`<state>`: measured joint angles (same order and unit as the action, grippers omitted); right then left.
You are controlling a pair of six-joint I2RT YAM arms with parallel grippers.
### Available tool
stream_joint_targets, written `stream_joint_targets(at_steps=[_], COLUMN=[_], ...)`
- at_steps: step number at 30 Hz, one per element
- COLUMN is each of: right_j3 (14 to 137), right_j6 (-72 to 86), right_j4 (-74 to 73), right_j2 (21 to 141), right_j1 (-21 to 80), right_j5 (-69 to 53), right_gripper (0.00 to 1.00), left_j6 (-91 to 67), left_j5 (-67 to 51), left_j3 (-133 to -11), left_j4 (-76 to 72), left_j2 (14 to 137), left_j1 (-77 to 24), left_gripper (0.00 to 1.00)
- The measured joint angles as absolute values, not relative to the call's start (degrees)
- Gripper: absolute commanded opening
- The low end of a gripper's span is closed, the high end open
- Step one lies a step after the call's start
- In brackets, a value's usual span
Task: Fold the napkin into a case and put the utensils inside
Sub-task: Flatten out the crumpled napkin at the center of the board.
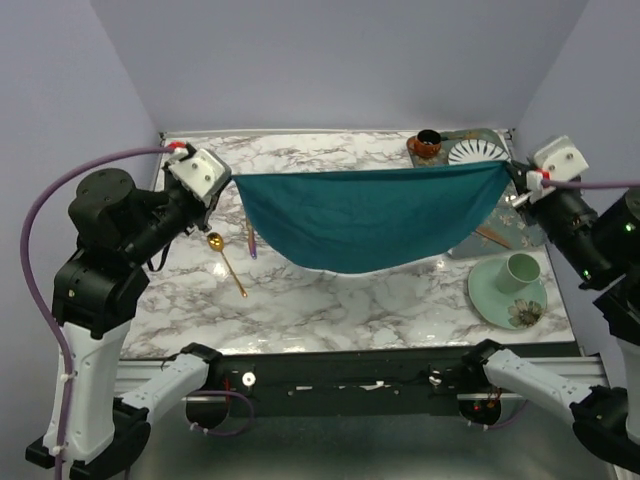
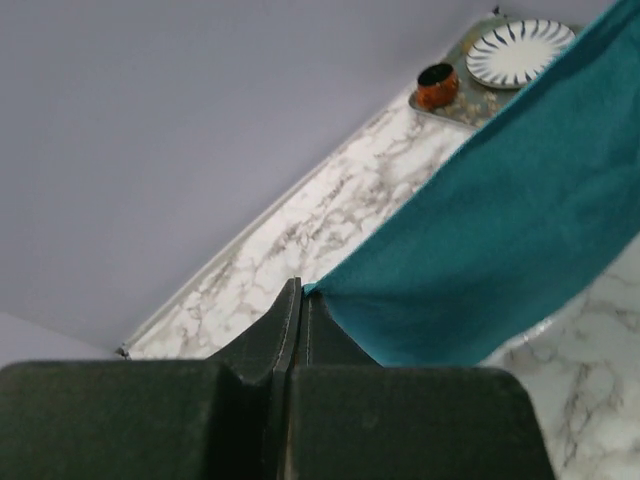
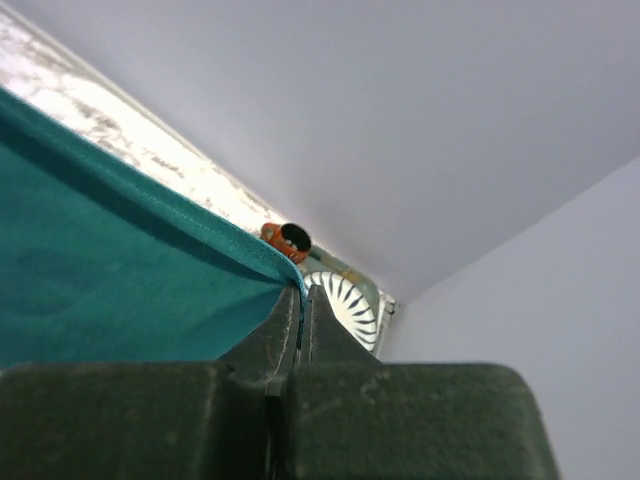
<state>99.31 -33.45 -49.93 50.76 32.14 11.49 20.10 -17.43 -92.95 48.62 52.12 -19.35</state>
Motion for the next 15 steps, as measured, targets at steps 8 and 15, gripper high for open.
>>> stream_joint_targets(at_steps=[8,15], right_j3=[101.01,115.74], right_j6=[-36.16,-34.46], right_j4=[-31.55,-26.17], right_j2=[69.84,91.13], right_j1=[28.99,20.56], right_j5=[17.47,16.14], right_gripper=[0.01,0.01], left_j6=[17.43,16.75], left_j5=[-8.75,-2.22], left_j3=[-98.15,-99.68], left_j4=[34.28,23.14], left_j2=[66.59,82.78], left_j1=[-19.35,-16.73], left_gripper=[0.00,0.00])
